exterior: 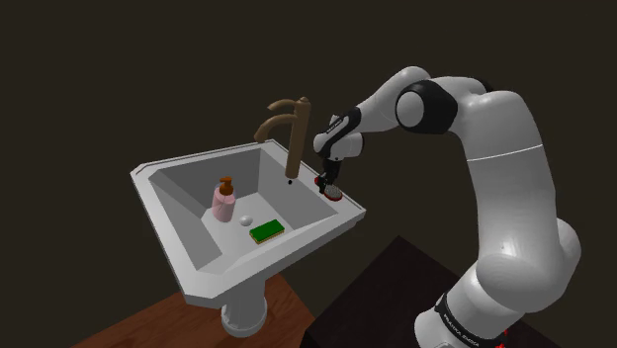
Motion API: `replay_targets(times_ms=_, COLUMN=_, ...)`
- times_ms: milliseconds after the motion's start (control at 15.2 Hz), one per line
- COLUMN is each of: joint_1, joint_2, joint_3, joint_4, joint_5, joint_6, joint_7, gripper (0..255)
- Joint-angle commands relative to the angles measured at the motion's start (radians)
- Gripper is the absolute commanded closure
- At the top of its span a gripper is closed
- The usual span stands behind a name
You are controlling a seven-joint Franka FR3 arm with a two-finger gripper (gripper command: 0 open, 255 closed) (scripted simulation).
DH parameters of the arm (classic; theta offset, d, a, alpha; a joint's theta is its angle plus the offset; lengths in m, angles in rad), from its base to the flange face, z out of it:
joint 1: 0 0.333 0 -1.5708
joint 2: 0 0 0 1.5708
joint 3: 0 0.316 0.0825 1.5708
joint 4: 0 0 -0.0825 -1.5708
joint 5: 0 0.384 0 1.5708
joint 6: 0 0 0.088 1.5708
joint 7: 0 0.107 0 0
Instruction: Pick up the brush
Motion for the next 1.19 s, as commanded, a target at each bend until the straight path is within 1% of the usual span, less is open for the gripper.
replay_targets(times_ms=0, joint_1=0.000, joint_2=0.001, joint_3=0.000, joint_4=0.000, joint_5=0.000, joint_6=0.000, joint_7=0.000, gripper=255)
replay_targets(times_ms=1122, joint_1=0.023, joint_2=-0.151, joint_3=-0.032, joint_4=-0.021, joint_5=-0.036, joint_6=-0.130, joint_7=0.019, gripper=255)
